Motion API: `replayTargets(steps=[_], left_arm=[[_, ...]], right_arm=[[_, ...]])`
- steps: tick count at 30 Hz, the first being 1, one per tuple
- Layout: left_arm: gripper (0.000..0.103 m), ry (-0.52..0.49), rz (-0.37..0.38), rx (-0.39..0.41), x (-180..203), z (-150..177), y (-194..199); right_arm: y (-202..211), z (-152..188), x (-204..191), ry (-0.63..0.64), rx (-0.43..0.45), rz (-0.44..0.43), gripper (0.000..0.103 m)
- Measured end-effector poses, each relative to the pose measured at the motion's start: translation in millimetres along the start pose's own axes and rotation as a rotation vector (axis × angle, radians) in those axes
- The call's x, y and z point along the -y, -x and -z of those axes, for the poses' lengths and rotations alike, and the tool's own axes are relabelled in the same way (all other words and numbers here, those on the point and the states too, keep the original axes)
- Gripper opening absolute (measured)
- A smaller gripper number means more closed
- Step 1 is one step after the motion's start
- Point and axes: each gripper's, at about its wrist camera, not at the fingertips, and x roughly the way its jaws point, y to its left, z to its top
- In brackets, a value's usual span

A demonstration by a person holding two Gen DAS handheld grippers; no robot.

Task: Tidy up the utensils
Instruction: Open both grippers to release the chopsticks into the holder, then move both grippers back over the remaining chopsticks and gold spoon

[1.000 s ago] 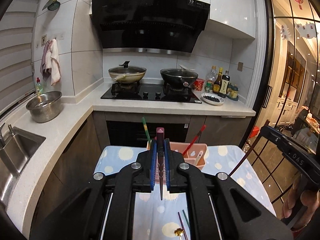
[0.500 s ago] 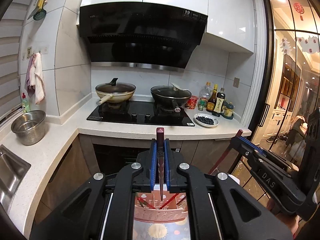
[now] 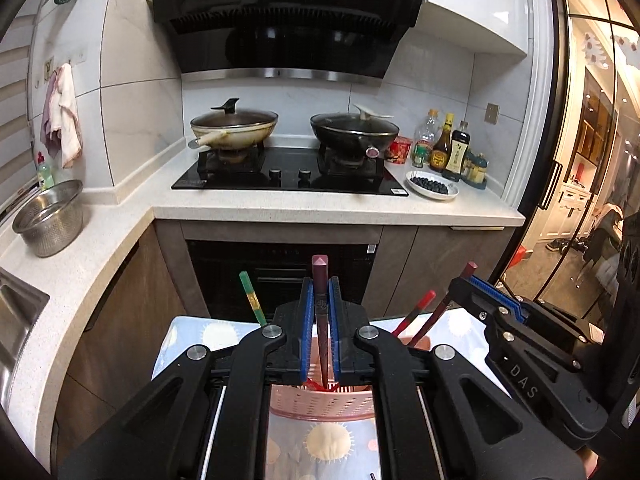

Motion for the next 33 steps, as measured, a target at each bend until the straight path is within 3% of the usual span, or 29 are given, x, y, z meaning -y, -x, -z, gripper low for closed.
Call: replayTargets(steps=[6,10,11,23,33], left_arm=[[0.008,-0.001,-0.027,-0.007,2,6,0],[0.033,0.008,-0.049,0.002,1,8,5],[0.035,0.012,-0.053,0.006,0,9,8],[0.035,0.01,-0.057,0.03,-3,26,41],[0.035,-0.002,-0.057,-0.025,-3,82,63]], right_arm=[[1,11,0,0.017,0.001,0.031,0.012],[10,15,1,0.015,0.009,0.033,0.014],[13,16,1,0.014,0.009,0.032,0.014],[41,45,2,0.012,-0.011,0.026,0.014],[72,103,-1,0.005,-0.071,0.014,0.014]])
